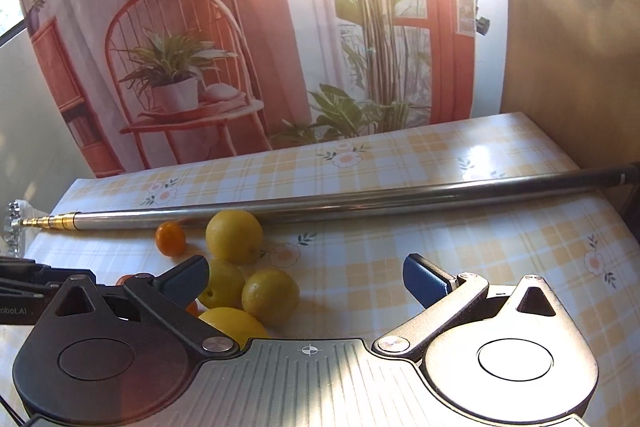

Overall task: Organize fruits
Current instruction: 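Withdraw both open grippers from the plate toward the remaining fruit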

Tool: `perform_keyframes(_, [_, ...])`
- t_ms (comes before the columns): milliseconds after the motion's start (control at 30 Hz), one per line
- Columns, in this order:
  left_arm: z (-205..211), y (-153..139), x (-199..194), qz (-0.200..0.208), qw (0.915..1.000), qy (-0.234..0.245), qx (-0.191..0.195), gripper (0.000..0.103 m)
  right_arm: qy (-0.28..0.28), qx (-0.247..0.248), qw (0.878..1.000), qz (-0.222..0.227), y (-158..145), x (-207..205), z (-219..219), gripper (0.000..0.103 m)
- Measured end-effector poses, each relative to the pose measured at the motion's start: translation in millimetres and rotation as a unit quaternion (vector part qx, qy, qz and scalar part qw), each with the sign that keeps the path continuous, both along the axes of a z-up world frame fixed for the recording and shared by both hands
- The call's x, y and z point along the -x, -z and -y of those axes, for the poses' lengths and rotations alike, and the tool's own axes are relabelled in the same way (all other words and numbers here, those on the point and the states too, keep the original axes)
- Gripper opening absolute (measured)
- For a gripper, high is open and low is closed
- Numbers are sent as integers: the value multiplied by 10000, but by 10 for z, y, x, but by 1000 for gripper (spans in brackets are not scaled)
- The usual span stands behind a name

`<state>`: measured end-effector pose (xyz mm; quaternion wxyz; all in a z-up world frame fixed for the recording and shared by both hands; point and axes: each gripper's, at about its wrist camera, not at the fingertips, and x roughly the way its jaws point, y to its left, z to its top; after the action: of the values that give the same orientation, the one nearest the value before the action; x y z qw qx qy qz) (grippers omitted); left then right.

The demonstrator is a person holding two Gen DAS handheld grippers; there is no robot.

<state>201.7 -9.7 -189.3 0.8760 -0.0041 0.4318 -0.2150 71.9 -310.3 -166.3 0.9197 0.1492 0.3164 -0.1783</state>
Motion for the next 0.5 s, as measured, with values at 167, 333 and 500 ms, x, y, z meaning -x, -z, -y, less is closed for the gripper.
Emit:
perform_keyframes(167, [157,130,-137,-226,9996,156,50,42,86,180,9997,131,28,16,23,103])
perform_keyframes(333, [299,262,-259,-411,9988,276,16,42,363,-16,9984,435,89,75,143,103])
perform_keyframes(500, [378,377,-337,-531,9980,338,-104,42,602,-245,9963,561,187,123,242,103])
